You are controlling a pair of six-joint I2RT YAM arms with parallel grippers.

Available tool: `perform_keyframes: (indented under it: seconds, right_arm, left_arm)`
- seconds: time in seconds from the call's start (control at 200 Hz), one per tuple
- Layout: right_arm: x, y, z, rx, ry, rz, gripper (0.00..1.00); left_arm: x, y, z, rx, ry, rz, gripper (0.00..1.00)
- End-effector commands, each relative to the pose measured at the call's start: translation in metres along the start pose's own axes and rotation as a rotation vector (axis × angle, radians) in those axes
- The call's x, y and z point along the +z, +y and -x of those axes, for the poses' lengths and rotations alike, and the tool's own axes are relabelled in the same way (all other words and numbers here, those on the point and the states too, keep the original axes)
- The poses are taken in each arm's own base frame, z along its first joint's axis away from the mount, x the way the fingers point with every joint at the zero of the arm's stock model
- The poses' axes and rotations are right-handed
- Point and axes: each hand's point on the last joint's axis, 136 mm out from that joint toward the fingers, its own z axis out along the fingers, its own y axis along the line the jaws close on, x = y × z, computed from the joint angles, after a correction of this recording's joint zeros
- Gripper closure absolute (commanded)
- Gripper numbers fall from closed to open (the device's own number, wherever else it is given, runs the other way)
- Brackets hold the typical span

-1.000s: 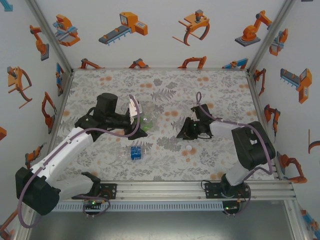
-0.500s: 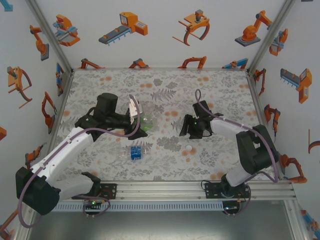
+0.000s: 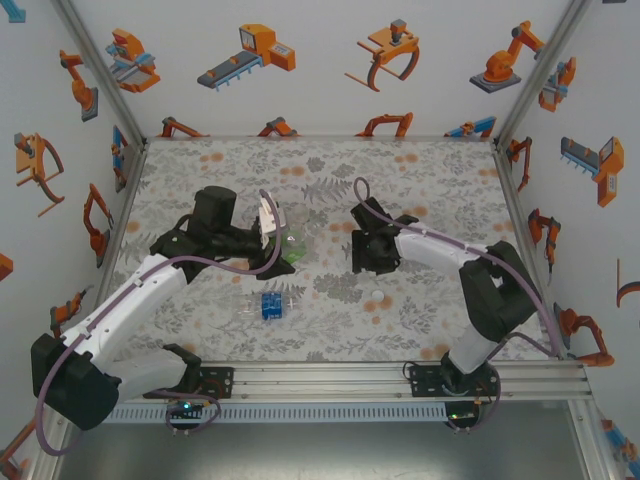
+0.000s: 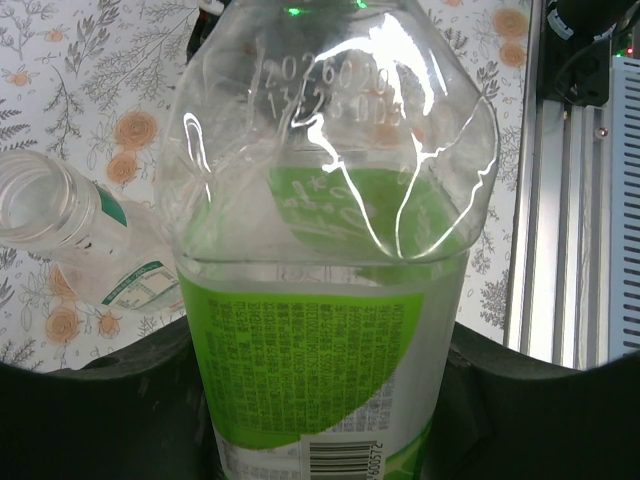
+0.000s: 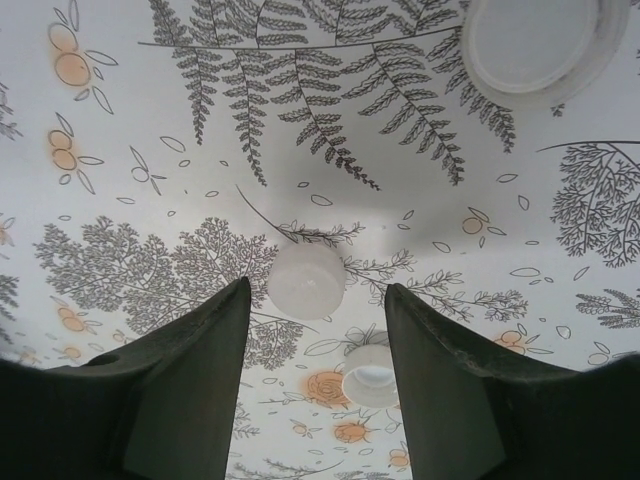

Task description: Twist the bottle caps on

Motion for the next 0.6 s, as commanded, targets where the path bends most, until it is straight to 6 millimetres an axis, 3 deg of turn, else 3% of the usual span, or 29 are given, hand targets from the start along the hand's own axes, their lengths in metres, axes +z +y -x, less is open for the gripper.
perform_keyframes:
  seconds: [0.0,0.265,0.596]
  right_arm:
    - [0.003,-0.001,-0.003,-0.035,0.018,-0.062,0.49]
    - [0.011,0.012,-0.004,-0.068,0.026,-0.062,0.55]
    - [0.019,0.013,-0.008,-0.069,0.041,-0.059,0.61]
  left_arm:
    - [-0.006,-0.005,0.013,0.030,-0.022,-0.007,1.00]
    - [-0.005,-0.005,0.013,0.029,-0.018,-0.010,1.00]
    - [-0.003,-0.005,0.011,0.024,-0.011,-0.015,1.00]
